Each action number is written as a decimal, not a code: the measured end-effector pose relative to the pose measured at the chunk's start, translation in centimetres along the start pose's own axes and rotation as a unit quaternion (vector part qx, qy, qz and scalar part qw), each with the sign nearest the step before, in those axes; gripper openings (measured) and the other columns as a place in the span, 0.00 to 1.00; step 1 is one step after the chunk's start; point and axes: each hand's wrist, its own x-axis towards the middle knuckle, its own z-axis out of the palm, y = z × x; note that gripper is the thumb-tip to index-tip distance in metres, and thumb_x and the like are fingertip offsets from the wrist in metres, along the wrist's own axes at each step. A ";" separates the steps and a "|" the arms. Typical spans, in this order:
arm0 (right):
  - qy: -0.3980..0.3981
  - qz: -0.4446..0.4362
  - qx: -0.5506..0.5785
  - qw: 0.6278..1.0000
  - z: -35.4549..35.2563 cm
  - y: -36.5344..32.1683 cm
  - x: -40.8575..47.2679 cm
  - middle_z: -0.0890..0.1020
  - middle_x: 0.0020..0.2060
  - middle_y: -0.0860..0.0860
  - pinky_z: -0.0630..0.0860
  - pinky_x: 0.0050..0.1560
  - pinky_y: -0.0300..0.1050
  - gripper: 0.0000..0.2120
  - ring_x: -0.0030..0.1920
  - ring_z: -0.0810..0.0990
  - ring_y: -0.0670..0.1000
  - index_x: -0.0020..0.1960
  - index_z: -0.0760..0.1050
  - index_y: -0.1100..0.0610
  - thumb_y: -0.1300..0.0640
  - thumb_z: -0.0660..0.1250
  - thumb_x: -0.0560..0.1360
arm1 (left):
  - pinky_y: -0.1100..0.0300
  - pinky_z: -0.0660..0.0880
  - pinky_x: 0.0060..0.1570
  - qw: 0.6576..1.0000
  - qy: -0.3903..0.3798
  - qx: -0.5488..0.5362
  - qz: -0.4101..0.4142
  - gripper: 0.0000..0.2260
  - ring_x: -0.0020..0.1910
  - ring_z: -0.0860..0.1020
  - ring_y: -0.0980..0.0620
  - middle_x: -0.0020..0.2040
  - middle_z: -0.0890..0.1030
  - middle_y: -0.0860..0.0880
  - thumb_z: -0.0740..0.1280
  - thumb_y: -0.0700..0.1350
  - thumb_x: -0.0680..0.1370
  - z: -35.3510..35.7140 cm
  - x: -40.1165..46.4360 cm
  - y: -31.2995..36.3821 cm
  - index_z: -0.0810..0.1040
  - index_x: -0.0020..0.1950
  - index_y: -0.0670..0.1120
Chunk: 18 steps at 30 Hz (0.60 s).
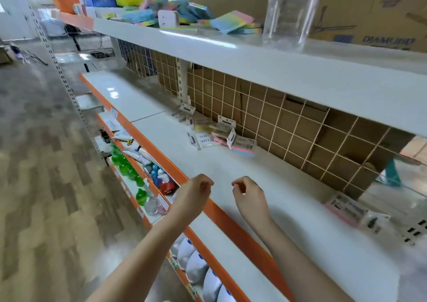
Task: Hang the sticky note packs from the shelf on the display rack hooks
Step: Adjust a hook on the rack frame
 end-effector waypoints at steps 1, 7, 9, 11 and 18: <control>0.008 0.004 -0.002 1.000 0.6 0.2 1.0 0.81 0.50 0.52 0.68 0.48 0.38 0.08 0.51 0.78 0.51 0.52 0.77 0.59 0.62 0.60 0.78 | 0.57 0.76 0.47 1.000 -0.009 -0.001 0.003 0.11 0.46 0.79 0.51 0.50 0.81 0.50 0.58 0.39 0.79 0.1 1.4 -0.6 0.79 0.54 0.47; 0.050 0.020 -0.023 0.998 3.6 0.2 7.0 0.79 0.54 0.55 0.67 0.56 0.39 0.08 0.57 0.76 0.53 0.56 0.76 0.61 0.62 0.62 0.78 | 0.62 0.69 0.56 0.999 -0.030 -0.016 0.042 0.12 0.60 0.75 0.49 0.60 0.77 0.45 0.61 0.38 0.79 0.1 9.5 -4.1 0.76 0.61 0.44; 0.069 0.021 -0.038 0.997 4.5 -0.2 9.2 0.78 0.56 0.56 0.65 0.59 0.39 0.10 0.60 0.74 0.54 0.58 0.75 0.62 0.61 0.63 0.77 | 0.61 0.69 0.54 0.998 -0.032 -0.017 0.050 0.14 0.60 0.74 0.48 0.62 0.74 0.45 0.61 0.38 0.78 -0.2 12.6 -5.5 0.73 0.64 0.45; 0.085 0.020 -0.072 0.994 5.2 -0.4 11.2 0.76 0.59 0.57 0.63 0.61 0.41 0.13 0.63 0.72 0.56 0.60 0.74 0.63 0.61 0.64 0.77 | 0.56 0.71 0.54 0.998 -0.033 -0.008 0.059 0.15 0.59 0.74 0.46 0.63 0.72 0.45 0.61 0.37 0.78 -0.6 15.1 -6.5 0.71 0.65 0.46; 0.105 0.043 -0.198 0.974 7.1 -0.6 17.5 0.76 0.53 0.64 0.65 0.58 0.51 0.14 0.57 0.73 0.64 0.55 0.75 0.69 0.62 0.68 0.73 | 0.59 0.69 0.48 0.994 -0.050 0.026 0.096 0.21 0.60 0.72 0.46 0.62 0.71 0.44 0.59 0.32 0.74 -1.2 22.0 -9.6 0.70 0.66 0.45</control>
